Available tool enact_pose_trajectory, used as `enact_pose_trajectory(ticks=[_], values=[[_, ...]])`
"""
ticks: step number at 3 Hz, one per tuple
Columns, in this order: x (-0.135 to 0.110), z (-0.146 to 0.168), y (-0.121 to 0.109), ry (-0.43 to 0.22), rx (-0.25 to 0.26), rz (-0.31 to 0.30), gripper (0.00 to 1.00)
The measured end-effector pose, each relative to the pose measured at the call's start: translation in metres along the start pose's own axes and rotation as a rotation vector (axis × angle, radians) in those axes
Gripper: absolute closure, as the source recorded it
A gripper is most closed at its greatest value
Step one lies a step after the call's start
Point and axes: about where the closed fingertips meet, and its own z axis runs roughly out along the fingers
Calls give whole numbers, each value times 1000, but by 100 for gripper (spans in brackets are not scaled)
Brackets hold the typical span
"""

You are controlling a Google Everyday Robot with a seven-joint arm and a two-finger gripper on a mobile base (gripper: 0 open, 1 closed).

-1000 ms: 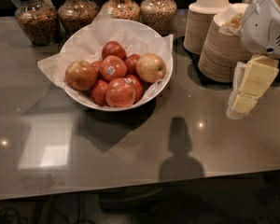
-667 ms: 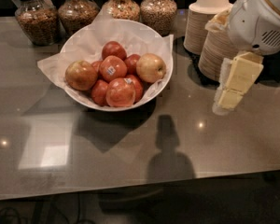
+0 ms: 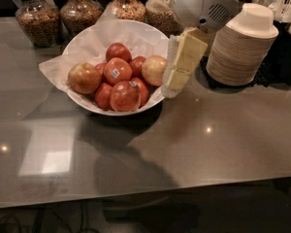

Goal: Pick apple from white bowl

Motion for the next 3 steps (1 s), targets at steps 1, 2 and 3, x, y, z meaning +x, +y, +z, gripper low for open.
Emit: enact_pose_trajectory(ticks=[1, 2, 3], values=[[-25, 15, -5, -110, -44, -24, 4], [-38, 27, -4, -164, -90, -44, 0], [-38, 28, -4, -165, -90, -43, 0]])
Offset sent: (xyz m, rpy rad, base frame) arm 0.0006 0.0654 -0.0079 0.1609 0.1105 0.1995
